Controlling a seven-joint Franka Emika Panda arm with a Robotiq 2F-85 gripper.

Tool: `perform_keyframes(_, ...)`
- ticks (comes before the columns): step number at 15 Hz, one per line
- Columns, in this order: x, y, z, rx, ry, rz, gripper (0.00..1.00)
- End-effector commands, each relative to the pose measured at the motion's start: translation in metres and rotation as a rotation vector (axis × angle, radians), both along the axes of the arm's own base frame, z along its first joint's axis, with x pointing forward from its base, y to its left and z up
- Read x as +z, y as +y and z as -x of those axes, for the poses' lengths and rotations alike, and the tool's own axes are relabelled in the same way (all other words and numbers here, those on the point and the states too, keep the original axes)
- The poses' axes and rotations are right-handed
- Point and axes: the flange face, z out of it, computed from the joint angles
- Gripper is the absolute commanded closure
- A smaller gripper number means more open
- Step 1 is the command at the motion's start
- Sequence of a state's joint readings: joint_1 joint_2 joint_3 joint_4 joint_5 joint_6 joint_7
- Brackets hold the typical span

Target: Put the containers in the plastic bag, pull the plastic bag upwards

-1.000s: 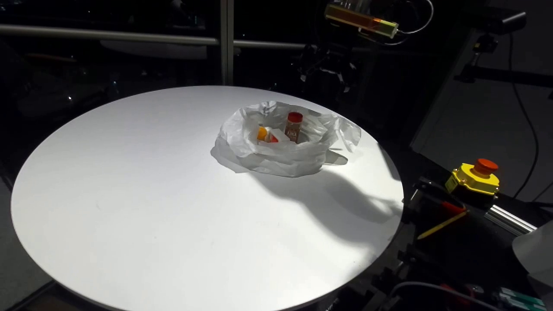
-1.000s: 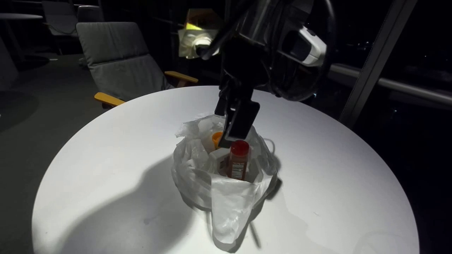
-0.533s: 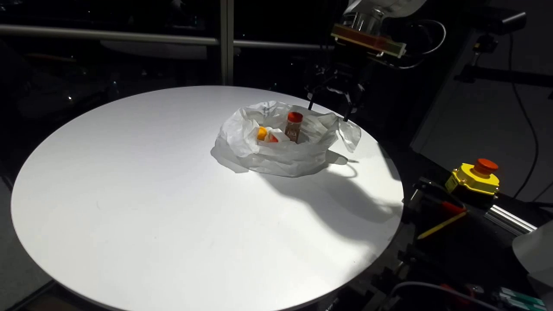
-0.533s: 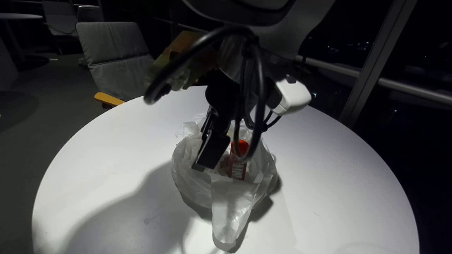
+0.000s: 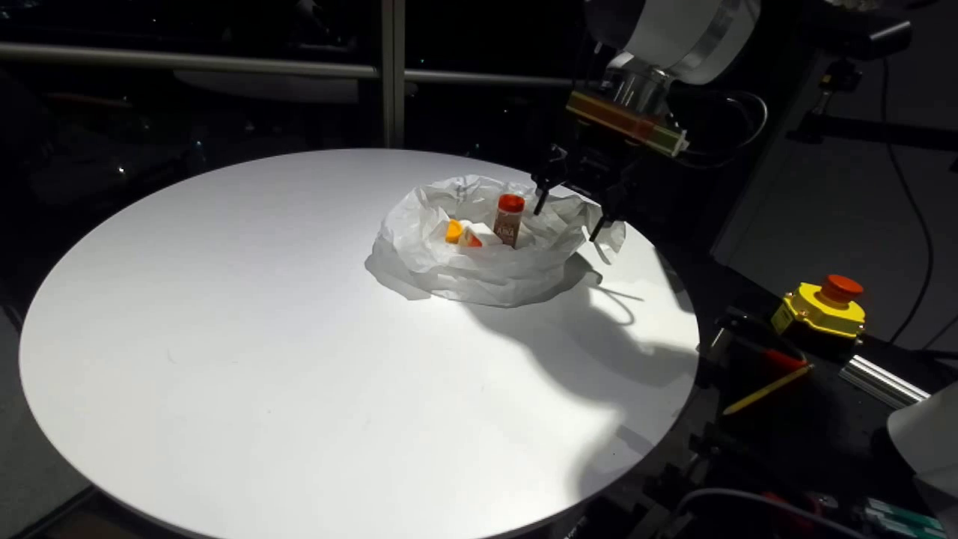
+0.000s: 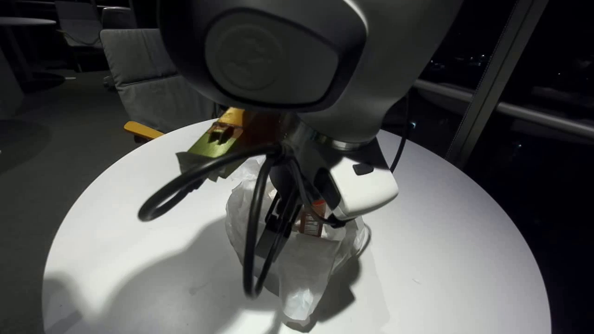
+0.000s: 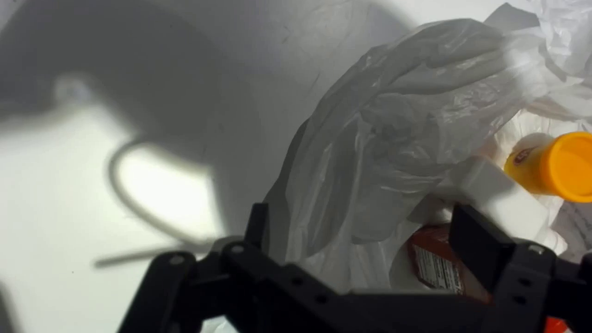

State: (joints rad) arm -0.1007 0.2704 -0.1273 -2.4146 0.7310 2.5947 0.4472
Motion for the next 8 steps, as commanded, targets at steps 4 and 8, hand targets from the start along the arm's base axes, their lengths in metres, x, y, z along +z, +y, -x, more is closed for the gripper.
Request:
perform_keyframes(4, -0.0013, -0.0088, 0.0064, -0.126, -0.148, 0.137, 0.42)
perform_keyframes(8, -0.0041, -0.0054, 0.0001, -0.141, -0.198, 0.177, 0.71)
